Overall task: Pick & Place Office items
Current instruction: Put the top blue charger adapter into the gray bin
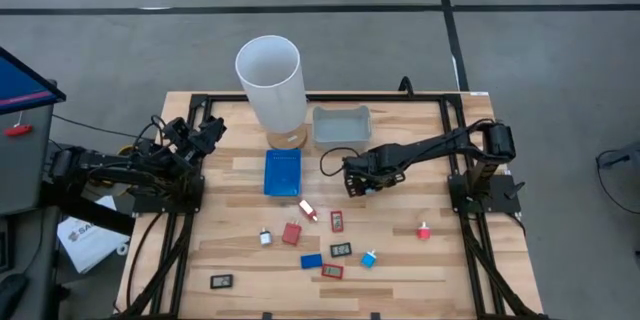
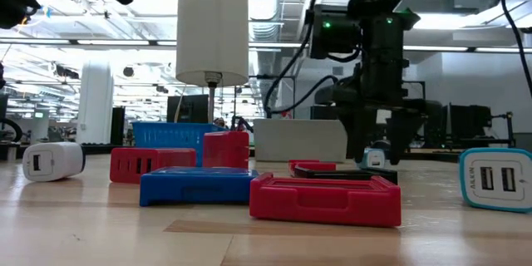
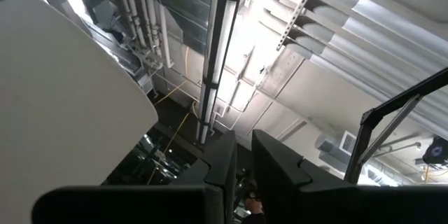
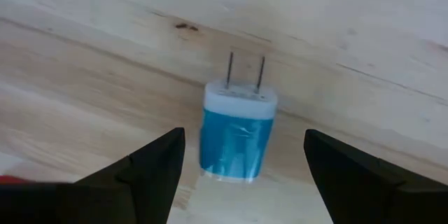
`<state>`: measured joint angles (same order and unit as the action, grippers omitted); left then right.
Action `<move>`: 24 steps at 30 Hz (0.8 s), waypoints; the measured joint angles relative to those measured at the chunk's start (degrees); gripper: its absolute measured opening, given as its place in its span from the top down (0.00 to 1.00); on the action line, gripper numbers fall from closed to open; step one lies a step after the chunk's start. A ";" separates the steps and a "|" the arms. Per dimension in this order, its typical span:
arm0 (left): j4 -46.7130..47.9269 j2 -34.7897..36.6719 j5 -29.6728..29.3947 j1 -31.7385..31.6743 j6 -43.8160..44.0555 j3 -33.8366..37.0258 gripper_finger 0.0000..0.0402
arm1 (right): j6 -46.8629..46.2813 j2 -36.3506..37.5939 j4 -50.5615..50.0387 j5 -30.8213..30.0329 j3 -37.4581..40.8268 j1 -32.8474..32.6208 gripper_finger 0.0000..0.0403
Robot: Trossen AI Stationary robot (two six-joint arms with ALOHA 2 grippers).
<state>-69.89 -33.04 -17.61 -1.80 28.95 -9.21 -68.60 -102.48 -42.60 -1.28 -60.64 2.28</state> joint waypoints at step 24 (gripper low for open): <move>-0.04 0.00 0.03 0.00 0.29 -0.04 0.89 | 0.26 0.00 1.63 0.00 0.00 1.26 0.55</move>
<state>-69.93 -33.04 -17.58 -1.80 29.24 -9.26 -68.34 -102.48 -40.96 -1.28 -60.64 3.55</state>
